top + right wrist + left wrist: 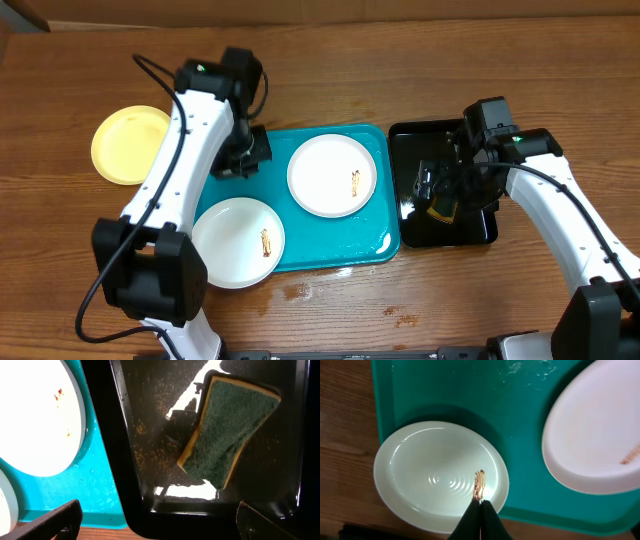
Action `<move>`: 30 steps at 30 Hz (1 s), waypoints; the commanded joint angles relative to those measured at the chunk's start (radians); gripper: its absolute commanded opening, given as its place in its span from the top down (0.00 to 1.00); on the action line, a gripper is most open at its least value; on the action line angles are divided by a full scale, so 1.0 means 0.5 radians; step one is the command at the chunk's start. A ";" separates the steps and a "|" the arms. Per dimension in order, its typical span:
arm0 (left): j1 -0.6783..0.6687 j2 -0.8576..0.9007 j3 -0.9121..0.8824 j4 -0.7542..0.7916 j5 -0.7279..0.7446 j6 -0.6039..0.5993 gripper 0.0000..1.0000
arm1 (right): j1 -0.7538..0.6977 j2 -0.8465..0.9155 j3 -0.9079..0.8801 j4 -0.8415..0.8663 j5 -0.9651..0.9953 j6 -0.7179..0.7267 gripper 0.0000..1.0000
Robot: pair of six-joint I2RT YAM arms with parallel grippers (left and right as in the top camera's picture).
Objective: Clean dirty plates on tray and stack at the side
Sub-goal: 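Move the left gripper back over the teal tray to the white plates, then grip the rim of the right white plate with the left gripper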
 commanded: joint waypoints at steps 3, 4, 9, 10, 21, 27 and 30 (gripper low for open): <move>0.002 0.026 -0.314 0.175 -0.034 -0.175 0.96 | 0.008 -0.002 0.034 0.009 0.005 0.000 0.00; 0.002 0.026 -0.359 0.214 -0.034 -0.182 0.96 | 0.008 -0.002 0.034 0.009 0.004 0.000 0.00; 0.002 0.026 -0.574 0.422 -0.043 -0.198 0.96 | 0.008 -0.002 0.034 0.009 0.005 0.000 0.00; 0.002 0.026 -0.626 0.476 -0.050 -0.198 0.96 | 0.008 -0.002 0.034 0.009 0.005 0.000 0.00; 0.003 0.027 -0.888 0.919 -0.072 -0.197 0.96 | 0.008 -0.002 0.034 0.009 0.005 0.000 0.00; 0.004 0.027 -0.964 1.164 -0.095 -0.195 0.96 | 0.008 -0.002 0.034 0.009 0.005 0.000 0.00; 0.003 0.027 -0.964 1.273 -0.102 -0.117 0.96 | 0.008 -0.002 0.034 0.009 0.004 0.000 0.00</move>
